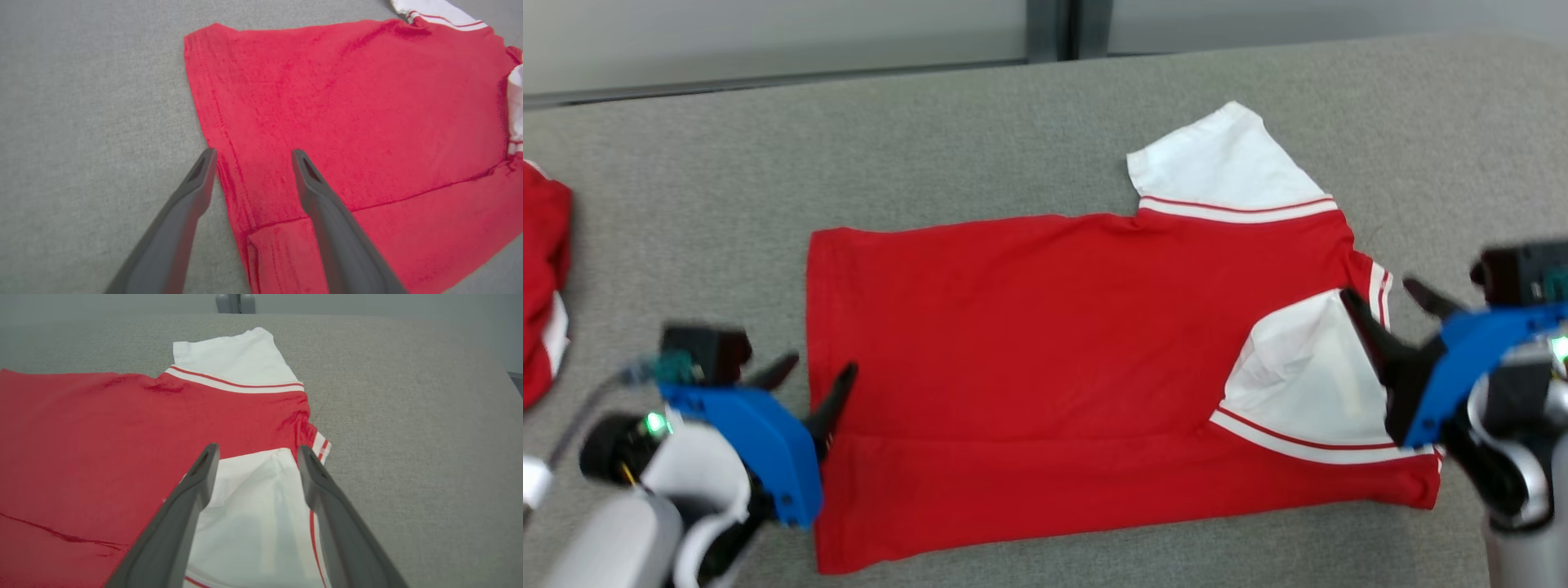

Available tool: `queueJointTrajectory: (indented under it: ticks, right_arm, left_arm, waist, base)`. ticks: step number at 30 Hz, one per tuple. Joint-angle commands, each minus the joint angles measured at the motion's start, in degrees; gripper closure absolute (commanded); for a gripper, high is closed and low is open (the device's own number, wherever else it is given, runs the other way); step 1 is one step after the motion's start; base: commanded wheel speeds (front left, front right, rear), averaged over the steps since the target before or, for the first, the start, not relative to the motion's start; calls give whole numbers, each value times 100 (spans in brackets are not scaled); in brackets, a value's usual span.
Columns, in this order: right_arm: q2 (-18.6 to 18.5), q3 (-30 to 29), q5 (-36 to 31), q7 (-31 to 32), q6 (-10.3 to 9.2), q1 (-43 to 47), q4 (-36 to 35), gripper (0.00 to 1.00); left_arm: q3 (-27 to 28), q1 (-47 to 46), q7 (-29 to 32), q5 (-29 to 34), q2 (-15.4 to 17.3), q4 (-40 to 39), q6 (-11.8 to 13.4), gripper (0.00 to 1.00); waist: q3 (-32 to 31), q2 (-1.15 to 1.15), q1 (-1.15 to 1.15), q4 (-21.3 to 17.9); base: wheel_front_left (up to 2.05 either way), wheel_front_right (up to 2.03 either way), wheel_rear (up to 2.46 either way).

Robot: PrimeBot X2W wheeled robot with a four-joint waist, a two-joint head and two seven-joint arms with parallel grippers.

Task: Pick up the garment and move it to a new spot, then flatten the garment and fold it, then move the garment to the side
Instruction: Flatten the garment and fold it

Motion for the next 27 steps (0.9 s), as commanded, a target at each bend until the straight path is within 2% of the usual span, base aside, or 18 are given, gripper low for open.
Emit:
queueJointTrajectory:
  ticks: [1,2,5,8,11,15,20,24,25,26,27]
  right_arm:
    - [-220,252,41,158,1,-546,198,0]
    - [-326,431,53,229,1,-854,348,0]
    - [-512,968,148,306,1,-1727,889,0]
    - [-563,1357,229,193,1,-2494,1500,0]
    - [-506,1627,316,0,1,-3133,2035,0]
    - [-488,1881,415,-309,1,-3717,2652,0]
    - [-526,2123,540,-622,1,-4113,3183,0]
    - [-629,2224,656,-786,0,-4278,3458,0]
    - [-657,2223,683,-805,1,-4311,3507,0]
    - [-677,2230,715,-830,0,-4340,3568,0]
    - [-687,2238,736,-843,1,-4372,3624,0]
  left_arm:
    - [74,-470,392,-302,112,-31,-235,0]
    - [75,-683,680,-531,191,20,-382,0]
    - [216,-1421,1315,-888,497,205,-561,0]
    - [220,-1997,1650,-941,677,491,-649,0]
    - [263,-2491,1893,-1074,723,768,-664,0]
    - [252,-2830,2178,-1113,790,1110,-623,0]
    - [164,-2955,2085,-903,783,1428,-579,0]
    - [30,-2935,2243,-781,697,1666,-324,0]
    - [-38,-2932,2302,-697,731,1685,-290,10]
    - [-79,-2935,2337,-623,755,1693,-259,63]
    - [-98,-2948,2332,-566,764,1694,-218,100]
  waist:
    - [124,0,0,-41]
    - [186,0,0,-71]
    - [383,0,0,-192]
    - [579,0,0,-306]
    - [789,0,0,-410]
    - [970,0,0,-523]
    - [1098,0,0,-610]
    - [1169,0,0,-610]
    - [1194,0,0,-595]
    - [1213,0,0,-580]
    - [1233,0,0,-558]
  base:
    - [0,0,0]
    - [0,0,0]
    - [0,0,0]
    - [0,0,0]
    - [0,0,0]
    - [0,0,0]
    - [0,0,0]
    - [0,0,0]
    - [0,0,0]
    - [0,0,0]
    - [0,0,0]
